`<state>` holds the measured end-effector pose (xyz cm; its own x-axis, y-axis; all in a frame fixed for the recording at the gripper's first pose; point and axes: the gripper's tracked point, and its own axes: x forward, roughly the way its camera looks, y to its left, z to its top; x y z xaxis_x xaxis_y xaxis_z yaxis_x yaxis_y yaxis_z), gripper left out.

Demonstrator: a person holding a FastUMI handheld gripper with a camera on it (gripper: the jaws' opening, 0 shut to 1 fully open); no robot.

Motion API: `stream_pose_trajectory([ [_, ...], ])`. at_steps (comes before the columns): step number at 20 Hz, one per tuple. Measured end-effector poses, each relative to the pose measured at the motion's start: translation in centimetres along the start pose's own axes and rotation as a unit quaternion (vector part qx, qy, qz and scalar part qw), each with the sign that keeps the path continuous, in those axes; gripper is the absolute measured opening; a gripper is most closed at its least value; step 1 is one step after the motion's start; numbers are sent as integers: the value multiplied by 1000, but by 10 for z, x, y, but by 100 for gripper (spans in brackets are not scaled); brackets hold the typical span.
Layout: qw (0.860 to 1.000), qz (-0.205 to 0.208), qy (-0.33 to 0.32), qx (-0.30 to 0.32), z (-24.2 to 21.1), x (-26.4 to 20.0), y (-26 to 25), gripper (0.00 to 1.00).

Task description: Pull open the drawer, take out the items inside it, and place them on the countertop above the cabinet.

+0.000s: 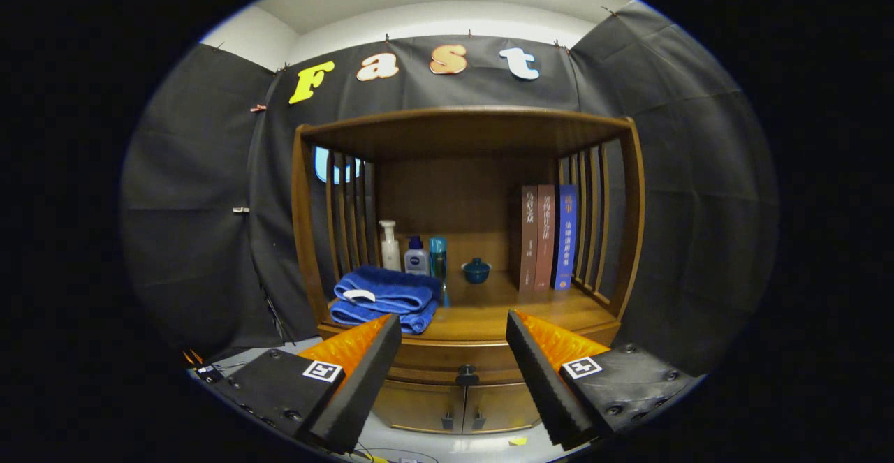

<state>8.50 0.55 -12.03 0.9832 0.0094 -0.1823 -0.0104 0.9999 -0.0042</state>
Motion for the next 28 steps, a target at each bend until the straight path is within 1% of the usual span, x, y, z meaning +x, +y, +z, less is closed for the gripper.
stream_pose_trajectory([
  [6, 999, -16, 40, -8, -61, 42, -12, 99],
  [9, 998, -14, 66, 0, -94, 64, -16, 99],
  [11, 997, -19, 72, 8, -112, 77, -22, 99],
  [14, 994, -28, 100, 16, -147, 97, -29, 99],
  [18, 991, -42, 123, 13, -177, 118, -40, 99],
  [22, 988, -41, 151, 15, -206, 133, -38, 99],
  [25, 987, -48, 153, 8, -211, 134, -40, 74],
  [26, 987, -43, 156, 9, -212, 132, -38, 74],
  [28, 987, -39, 156, -1, -213, 136, -35, 59],
])
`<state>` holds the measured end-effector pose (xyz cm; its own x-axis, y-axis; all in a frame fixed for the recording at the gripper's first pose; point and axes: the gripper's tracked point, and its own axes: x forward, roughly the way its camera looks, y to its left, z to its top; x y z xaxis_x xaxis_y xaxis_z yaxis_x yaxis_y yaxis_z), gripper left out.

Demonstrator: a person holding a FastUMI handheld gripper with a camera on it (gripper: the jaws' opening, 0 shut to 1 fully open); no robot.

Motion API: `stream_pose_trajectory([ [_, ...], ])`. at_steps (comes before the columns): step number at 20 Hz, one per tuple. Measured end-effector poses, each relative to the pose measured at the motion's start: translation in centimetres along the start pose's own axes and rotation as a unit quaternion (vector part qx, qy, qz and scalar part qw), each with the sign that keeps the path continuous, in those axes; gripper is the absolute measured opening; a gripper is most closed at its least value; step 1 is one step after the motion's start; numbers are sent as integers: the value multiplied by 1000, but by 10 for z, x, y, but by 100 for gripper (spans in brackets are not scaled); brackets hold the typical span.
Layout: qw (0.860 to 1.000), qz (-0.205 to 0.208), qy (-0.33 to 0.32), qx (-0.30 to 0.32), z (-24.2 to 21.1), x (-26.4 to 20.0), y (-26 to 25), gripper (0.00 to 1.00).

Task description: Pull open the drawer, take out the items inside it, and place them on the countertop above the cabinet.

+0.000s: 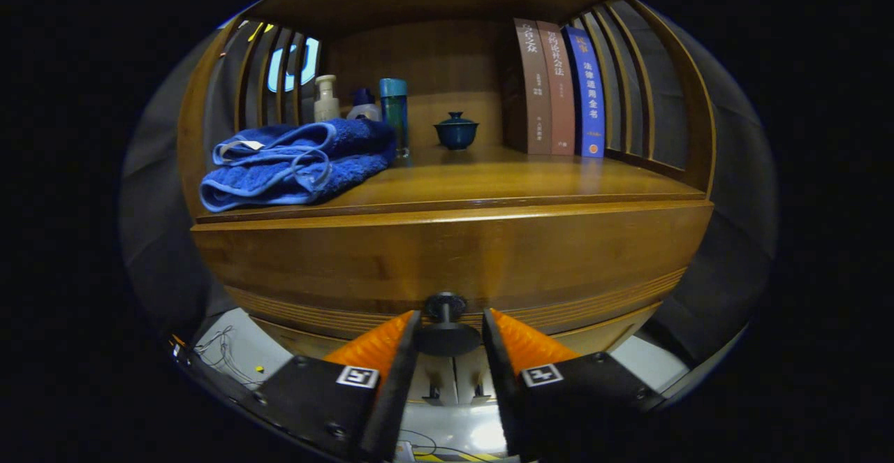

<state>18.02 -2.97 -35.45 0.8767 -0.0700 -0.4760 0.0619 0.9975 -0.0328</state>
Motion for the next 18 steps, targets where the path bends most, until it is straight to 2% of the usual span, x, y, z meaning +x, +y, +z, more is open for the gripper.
stream_pose_trajectory([
  [1, 1000, -1, -1, -7, 2, -1, -1, 51],
  [6, 1000, 0, 14, -6, -1, 0, -1, 33],
  [11, 1000, -2, 29, 0, -6, -12, -2, 33],
  [18, 999, -3, 46, -14, -24, -54, -2, 33],
])
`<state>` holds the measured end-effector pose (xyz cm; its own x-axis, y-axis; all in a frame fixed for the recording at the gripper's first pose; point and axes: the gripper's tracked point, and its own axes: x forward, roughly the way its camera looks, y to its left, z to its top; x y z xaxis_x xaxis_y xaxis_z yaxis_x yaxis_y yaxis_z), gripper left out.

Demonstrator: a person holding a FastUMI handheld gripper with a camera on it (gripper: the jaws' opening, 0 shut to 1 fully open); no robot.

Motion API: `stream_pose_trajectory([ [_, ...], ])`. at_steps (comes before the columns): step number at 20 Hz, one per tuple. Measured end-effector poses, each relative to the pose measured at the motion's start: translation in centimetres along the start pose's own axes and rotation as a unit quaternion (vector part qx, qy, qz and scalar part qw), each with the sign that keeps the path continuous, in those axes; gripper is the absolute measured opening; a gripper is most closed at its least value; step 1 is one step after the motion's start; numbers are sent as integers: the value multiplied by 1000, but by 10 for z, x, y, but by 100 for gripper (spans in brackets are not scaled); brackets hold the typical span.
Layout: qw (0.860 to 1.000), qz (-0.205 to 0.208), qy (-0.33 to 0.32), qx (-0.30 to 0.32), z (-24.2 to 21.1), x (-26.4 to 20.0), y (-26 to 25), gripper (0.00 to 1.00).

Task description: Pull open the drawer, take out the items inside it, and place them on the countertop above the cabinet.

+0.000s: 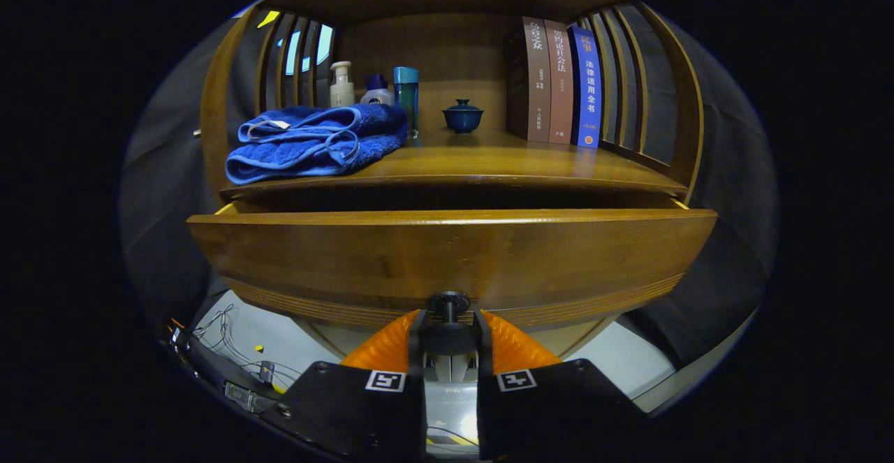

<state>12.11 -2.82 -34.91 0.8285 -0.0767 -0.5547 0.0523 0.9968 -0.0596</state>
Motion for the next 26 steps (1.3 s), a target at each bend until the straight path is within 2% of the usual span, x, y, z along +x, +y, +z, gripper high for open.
stream_pose_trajectory([
  [17, 998, 19, 56, 22, -52, -97, -2, 32],
  [26, 995, 23, 94, 20, -81, -119, 0, 33],
])
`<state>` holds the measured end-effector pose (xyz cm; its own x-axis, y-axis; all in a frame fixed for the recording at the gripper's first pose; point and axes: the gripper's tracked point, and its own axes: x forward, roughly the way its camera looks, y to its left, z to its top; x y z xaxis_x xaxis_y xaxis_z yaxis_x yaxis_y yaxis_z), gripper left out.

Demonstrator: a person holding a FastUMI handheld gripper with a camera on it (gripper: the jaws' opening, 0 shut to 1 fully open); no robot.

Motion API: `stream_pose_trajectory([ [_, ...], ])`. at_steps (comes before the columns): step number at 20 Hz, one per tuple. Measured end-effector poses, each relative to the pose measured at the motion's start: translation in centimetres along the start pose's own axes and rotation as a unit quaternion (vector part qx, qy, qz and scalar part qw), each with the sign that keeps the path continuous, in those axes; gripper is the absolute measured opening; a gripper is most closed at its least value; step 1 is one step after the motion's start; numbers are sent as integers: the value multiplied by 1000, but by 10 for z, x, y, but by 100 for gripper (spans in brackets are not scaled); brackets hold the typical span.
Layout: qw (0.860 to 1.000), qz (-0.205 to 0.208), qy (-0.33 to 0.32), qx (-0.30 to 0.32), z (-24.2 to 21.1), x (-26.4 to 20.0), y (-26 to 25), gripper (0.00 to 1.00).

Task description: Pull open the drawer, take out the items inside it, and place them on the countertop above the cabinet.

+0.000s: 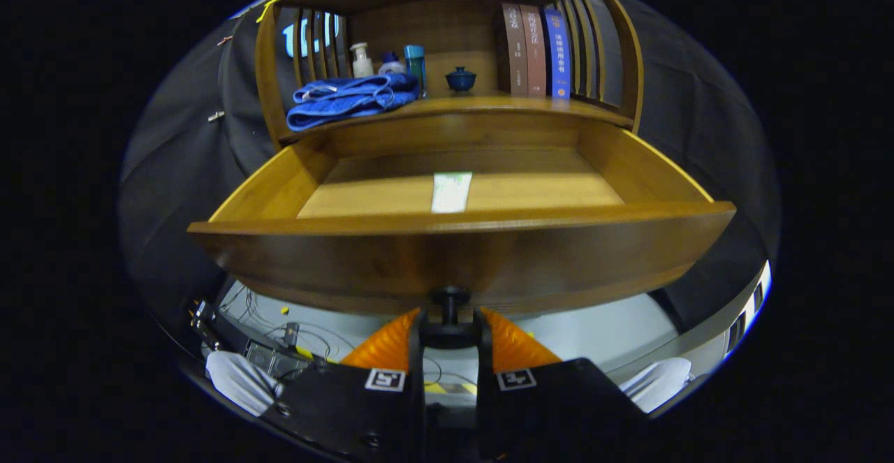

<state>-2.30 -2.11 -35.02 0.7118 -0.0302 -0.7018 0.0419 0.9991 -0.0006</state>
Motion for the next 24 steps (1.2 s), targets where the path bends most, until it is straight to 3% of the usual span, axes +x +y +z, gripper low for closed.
stream_pose_trajectory([
  [4, 1000, -3, 4, 1, -1, 0, -1, 33],
  [5, 1000, -3, 7, 1, -2, 1, -1, 38],
  [12, 999, -7, -22, 27, 29, -50, -2, 100],
  [18, 998, 14, -59, 36, 100, -61, 9, 97],
  [24, 998, 6, -25, 51, 154, 3, 10, 97],
])
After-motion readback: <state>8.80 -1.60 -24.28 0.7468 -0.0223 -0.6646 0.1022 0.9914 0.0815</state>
